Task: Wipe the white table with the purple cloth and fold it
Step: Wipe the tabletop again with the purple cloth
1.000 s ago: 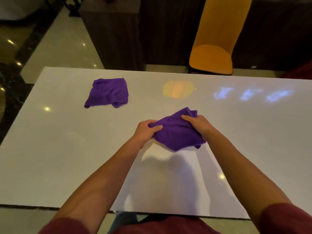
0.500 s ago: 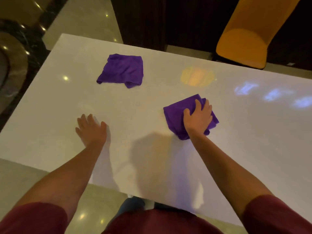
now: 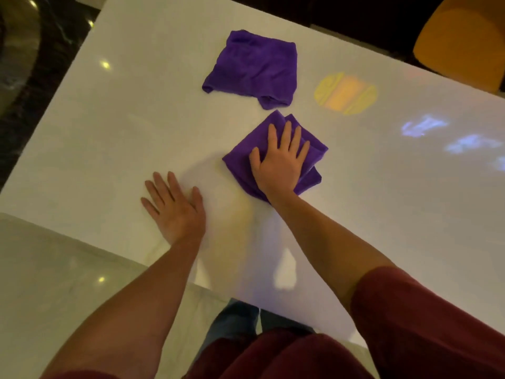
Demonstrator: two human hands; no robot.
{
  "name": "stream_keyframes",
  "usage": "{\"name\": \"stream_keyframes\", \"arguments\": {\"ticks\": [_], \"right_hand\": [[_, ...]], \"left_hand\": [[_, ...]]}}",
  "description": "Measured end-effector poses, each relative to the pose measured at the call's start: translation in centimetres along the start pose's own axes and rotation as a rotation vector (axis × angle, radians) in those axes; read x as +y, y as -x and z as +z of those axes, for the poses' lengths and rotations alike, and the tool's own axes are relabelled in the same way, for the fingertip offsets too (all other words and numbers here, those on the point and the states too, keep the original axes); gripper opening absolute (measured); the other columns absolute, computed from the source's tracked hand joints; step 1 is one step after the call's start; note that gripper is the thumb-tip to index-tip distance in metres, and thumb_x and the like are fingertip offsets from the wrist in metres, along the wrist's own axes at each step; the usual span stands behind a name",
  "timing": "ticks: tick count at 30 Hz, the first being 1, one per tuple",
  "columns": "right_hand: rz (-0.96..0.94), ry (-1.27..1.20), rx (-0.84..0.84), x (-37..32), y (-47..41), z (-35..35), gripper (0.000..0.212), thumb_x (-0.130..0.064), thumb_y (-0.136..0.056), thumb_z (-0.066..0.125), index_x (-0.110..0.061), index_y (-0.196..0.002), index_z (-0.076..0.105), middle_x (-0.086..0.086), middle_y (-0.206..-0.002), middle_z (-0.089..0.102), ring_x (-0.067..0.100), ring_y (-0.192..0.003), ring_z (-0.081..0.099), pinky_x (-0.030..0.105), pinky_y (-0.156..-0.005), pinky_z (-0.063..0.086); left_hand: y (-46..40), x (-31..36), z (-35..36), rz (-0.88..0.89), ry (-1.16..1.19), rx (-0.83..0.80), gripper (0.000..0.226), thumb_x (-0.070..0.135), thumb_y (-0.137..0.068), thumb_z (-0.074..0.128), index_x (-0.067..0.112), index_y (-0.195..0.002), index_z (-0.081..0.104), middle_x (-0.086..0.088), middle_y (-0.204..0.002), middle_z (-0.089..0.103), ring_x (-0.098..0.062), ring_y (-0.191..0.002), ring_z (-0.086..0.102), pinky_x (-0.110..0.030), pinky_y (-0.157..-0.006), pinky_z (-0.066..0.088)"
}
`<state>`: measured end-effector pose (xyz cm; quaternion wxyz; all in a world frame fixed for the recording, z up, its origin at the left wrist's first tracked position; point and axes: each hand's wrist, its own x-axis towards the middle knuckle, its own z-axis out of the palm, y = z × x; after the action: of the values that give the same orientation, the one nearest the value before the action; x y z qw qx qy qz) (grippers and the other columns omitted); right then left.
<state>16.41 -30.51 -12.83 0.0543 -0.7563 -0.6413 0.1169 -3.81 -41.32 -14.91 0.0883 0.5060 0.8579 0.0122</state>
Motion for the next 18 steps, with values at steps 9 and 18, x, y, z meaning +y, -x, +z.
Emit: {"name": "stream_keyframes", "arguments": {"ticks": [9, 18], "right_hand": [[-0.281, 0.01, -0.018, 1.5, 13.0, 2.0, 0.067, -0.061, -0.101, 0.042, -0.03, -0.16, 0.042, 0.009, -0.176, 0.025, 0.036, -0.165, 0.011, 0.064, -0.131, 0.009], [-0.111, 0.081, -0.062, 10.1, 14.2, -0.5, 0.069, -0.064, -0.103, 0.031, -0.032, -0.164, 0.035, 0.005, -0.177, 0.022, 0.032, -0.165, 0.011, 0.061, -0.131, 0.01]], "left_hand": [[0.4, -0.1, 0.0, 0.022, 0.049, 0.01, 0.058, 0.037, -0.109, 0.024, 0.017, -0.164, 0.023, -0.017, -0.173, 0.014, -0.039, -0.16, 0.008, -0.061, -0.128, 0.007], [0.0, -0.3, -0.2, 0.028, 0.059, 0.005, 0.064, 0.039, -0.106, 0.03, 0.014, -0.164, 0.022, -0.02, -0.173, 0.012, -0.041, -0.159, 0.007, -0.063, -0.127, 0.007]]}}
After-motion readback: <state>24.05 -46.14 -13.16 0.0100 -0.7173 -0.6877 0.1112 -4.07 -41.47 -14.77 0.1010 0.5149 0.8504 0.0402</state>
